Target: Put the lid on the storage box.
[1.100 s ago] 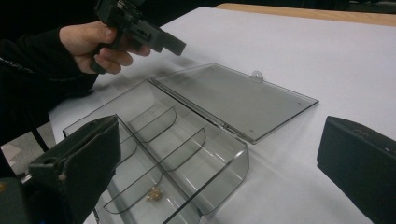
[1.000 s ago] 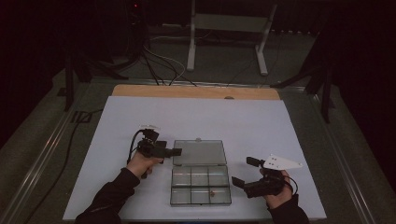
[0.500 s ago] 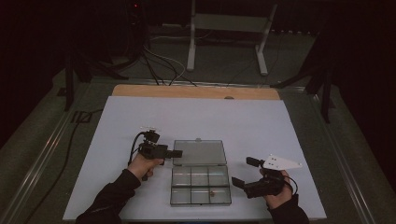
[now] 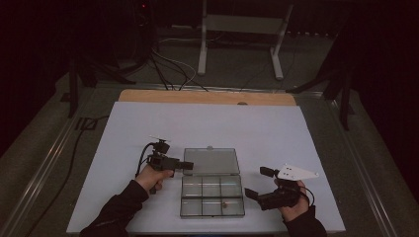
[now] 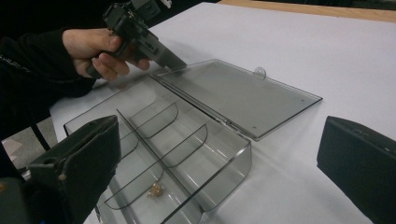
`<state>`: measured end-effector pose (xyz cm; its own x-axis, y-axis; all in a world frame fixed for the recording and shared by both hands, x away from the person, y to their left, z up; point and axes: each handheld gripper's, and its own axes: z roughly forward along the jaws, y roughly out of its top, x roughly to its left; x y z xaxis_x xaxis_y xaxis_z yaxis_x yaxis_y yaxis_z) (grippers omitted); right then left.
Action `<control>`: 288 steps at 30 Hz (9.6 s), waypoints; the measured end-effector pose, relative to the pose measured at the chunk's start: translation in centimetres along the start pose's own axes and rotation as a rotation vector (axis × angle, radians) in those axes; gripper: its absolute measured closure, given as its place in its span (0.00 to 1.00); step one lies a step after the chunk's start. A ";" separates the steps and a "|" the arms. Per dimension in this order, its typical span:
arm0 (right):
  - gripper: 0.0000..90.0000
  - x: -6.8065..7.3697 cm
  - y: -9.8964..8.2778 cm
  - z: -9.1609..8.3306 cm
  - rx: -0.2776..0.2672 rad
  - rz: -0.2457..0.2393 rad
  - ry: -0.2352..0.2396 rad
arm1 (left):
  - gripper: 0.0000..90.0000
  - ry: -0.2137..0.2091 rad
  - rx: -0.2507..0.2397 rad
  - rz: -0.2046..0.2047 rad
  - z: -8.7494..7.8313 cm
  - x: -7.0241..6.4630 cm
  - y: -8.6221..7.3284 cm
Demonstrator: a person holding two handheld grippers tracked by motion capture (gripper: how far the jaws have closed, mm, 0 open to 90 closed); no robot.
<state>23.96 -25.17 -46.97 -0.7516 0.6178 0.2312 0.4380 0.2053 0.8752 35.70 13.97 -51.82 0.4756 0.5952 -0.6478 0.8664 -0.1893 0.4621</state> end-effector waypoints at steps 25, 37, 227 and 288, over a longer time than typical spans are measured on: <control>0.00 -0.1 0.0 0.0 0.005 0.000 -0.002 | 0.58 -0.071 0.036 -0.014 0.1 0.6 -0.3; 0.00 -0.1 0.0 0.0 0.007 0.001 -0.003 | 0.61 -0.074 0.030 0.001 0.0 0.5 -0.4; 1.00 -0.7 0.7 1.3 0.126 0.163 0.106 | 0.97 0.133 -0.262 1.139 -3.3 -3.9 -5.5; 1.00 -0.4 0.9 0.9 0.094 0.164 0.135 | 0.02 0.037 -0.260 0.693 -8.1 -2.3 -6.2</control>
<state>25.10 -24.54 -46.61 -0.7230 0.5431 0.4270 0.5989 0.1847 0.7792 27.98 20.06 -48.29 0.8908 0.4334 -0.1365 0.3029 -0.3425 0.8894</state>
